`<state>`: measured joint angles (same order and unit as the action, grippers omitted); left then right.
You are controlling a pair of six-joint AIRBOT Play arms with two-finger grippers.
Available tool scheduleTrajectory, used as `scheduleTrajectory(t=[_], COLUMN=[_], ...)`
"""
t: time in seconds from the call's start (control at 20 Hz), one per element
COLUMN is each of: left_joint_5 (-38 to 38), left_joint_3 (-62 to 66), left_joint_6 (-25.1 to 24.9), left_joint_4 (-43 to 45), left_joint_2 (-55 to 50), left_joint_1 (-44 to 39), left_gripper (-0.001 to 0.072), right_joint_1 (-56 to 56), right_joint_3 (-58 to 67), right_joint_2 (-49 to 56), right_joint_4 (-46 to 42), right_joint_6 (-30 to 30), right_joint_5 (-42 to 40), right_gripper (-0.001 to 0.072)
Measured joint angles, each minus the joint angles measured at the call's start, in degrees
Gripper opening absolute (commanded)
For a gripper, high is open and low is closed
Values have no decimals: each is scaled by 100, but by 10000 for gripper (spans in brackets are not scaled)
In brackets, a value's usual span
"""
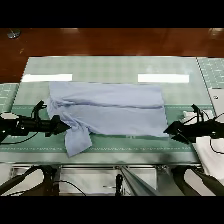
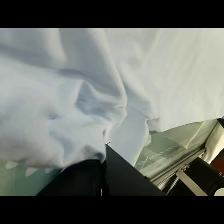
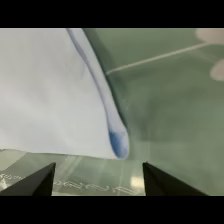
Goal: Fold the shirts.
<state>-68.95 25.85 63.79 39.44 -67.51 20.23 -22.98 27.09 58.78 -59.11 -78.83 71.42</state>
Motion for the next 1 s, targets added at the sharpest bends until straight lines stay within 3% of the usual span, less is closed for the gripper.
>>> scheduleTrajectory(t=[0.15,0.2,0.25,0.3,0.6,1.0], left_joint_5=[-2,-2,0,2,-114,22], left_joint_3=[0,0,0,0,367,2479], left_joint_6=[-22,-26,-55,-90,-160,48], left_joint_4=[-50,-59,-70,-76,-83,-42], left_joint_2=[0,0,0,0,-2,-739], left_joint_1=[2,0,2,0,0,-155], left_gripper=[18,18,18,18,19,17], right_joint_1=[354,442,525,595,761,1060], right_joint_3=[20,39,74,109,817,2406], right_joint_2=[339,435,538,643,944,1316], right_joint_4=[350,494,614,638,713,793], right_joint_6=[13,13,20,52,367,181], right_joint_5=[-315,-407,-538,-675,-553,-717], right_gripper=[617,576,349,17,18,18])
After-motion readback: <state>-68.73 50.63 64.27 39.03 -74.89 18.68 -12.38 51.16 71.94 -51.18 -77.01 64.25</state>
